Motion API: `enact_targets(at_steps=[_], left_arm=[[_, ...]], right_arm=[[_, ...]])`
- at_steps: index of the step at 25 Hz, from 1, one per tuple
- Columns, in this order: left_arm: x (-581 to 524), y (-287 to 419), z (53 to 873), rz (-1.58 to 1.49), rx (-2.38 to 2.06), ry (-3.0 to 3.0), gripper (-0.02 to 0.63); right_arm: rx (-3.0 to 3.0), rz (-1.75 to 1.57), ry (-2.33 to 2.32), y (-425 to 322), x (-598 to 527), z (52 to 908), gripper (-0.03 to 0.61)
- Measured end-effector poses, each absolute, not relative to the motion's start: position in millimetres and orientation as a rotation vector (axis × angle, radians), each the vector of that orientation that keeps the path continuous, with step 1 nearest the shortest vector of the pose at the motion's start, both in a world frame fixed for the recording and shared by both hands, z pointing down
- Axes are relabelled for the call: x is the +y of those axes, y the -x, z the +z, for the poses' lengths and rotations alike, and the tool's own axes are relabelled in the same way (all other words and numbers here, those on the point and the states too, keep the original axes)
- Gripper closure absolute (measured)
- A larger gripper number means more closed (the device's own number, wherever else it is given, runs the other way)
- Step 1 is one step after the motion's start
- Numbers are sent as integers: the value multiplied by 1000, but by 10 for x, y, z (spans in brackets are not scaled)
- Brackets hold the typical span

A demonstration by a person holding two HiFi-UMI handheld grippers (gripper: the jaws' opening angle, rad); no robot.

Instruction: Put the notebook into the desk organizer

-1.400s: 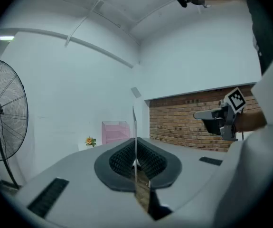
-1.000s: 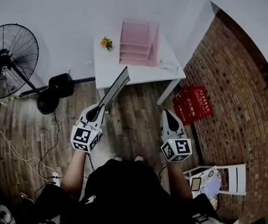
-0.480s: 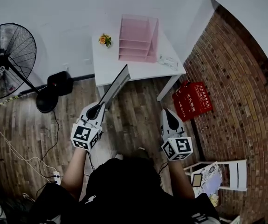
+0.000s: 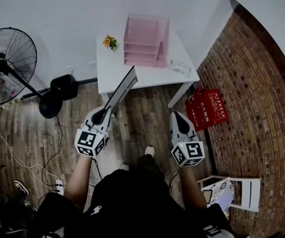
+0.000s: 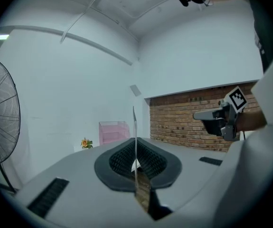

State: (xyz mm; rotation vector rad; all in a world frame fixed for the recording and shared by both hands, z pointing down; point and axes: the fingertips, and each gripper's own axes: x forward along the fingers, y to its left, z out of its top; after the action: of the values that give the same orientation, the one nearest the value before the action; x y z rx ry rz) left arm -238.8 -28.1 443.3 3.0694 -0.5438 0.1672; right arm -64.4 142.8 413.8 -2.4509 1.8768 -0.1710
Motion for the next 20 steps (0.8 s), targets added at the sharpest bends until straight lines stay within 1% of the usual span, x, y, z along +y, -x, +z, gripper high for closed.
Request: enact_targets(at_steps=[12,20], left_arm=[[-645,1490,4498,191,-658,-3041,604],[-862,1059,4545,202,-737,-2993,604]], right_arm=[[1981,-208,2377,-318,913,4246,577],[2038,-235,2296,-802,575,4306,577]])
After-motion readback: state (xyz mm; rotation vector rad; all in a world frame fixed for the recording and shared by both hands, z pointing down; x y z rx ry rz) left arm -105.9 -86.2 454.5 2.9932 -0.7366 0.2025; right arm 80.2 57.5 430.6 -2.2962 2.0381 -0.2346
